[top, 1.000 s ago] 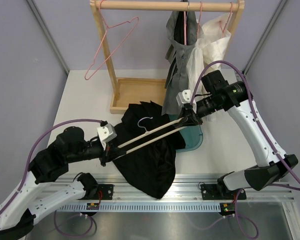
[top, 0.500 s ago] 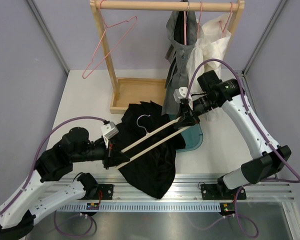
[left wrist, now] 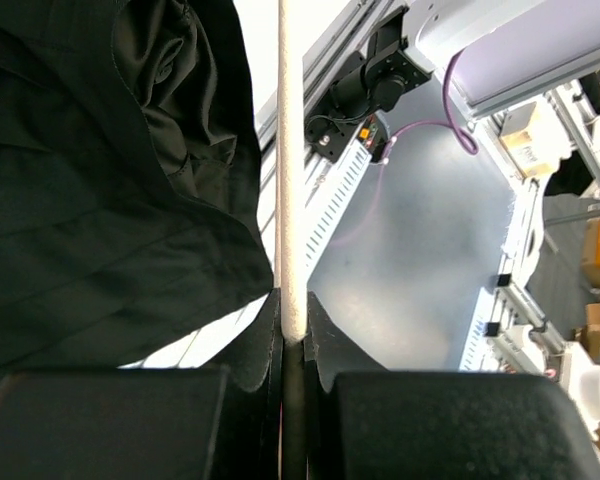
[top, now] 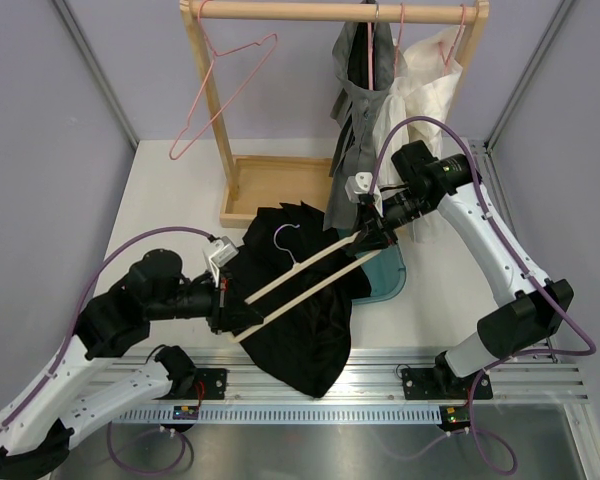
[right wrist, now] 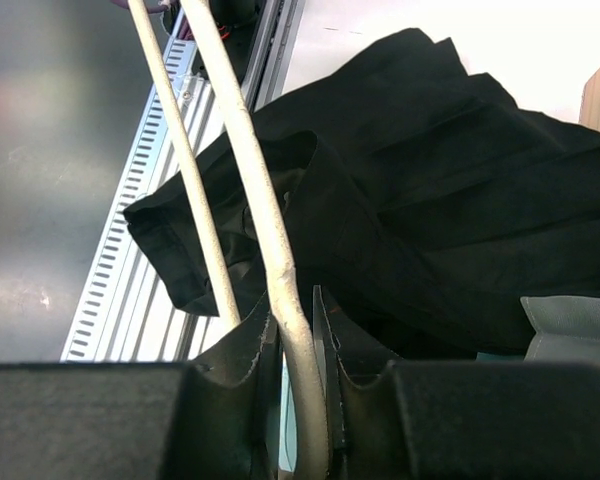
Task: Remove the skirt from the hanger
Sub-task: Place the hanger at the clothesline.
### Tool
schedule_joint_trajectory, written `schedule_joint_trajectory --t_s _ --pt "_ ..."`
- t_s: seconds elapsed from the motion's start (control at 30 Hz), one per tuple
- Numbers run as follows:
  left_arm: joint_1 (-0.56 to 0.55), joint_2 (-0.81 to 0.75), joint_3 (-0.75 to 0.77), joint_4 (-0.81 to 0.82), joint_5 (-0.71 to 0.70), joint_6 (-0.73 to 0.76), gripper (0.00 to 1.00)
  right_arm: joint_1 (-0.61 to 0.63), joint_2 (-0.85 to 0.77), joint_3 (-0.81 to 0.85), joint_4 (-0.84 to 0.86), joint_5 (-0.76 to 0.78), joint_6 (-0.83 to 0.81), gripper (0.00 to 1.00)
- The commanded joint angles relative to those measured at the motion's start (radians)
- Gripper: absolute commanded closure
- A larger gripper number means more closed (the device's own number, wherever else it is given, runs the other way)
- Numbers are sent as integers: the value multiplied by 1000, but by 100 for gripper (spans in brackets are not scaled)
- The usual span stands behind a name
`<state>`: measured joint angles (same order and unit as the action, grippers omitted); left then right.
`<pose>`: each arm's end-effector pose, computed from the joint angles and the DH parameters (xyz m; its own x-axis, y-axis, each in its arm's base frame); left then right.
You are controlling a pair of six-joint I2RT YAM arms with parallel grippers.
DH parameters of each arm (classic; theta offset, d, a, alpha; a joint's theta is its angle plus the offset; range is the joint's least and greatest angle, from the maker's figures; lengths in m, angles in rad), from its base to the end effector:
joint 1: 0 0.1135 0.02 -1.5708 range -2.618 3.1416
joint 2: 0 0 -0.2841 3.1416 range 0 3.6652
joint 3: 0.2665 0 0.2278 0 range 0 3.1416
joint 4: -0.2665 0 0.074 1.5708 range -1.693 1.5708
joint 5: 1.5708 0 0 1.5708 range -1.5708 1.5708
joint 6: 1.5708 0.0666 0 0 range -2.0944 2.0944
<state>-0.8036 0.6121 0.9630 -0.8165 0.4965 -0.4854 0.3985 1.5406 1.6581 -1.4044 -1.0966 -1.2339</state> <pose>0.0408 -0.0880 0.3491 -0.7088 0.1441 -0.6906 0.6758 0.4196 -0.6061 0.2092 0.1523 0.3826 0.0915 -0.4291 -0.8986 -0.9695 -0.2444 0.0180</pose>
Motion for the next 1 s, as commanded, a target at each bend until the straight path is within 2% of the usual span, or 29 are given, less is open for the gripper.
schedule_joint_trajectory --t_s 0.0,0.03,0.13,0.17,0.23,0.27,0.3,0.37,0.43,0.7,0.9,0.97 --pt "7 25 46 137 91 -70 100 14 13 6 -228 -65 2 100" --pt "7 23 48 135 88 -70 100 14 15 6 -226 -63 4 98" --pt "7 12 62 129 67 -58 100 14 10 -1 -200 -57 31 79" --pt "7 12 78 117 65 -27 100 13 6 -7 -186 -54 45 66" --pt "7 12 98 70 48 7 100 14 -17 -12 -147 -40 88 55" --pt "7 11 124 39 50 45 100 13 -36 -12 -130 -34 127 37" --pt "7 11 137 28 54 63 100 13 -46 -11 -111 -25 142 29" --pt "9 9 161 -22 65 117 100 13 -77 -4 -65 1 190 21" --pt "7 11 194 -55 80 163 100 13 -94 8 -19 29 220 1" --pt "9 6 189 -210 60 234 100 -10 -131 68 56 70 309 1" --pt "7 9 200 -303 -114 229 100 -46 -189 137 130 84 387 1" --pt "9 18 235 -337 -218 226 100 -49 -220 161 149 95 434 1"
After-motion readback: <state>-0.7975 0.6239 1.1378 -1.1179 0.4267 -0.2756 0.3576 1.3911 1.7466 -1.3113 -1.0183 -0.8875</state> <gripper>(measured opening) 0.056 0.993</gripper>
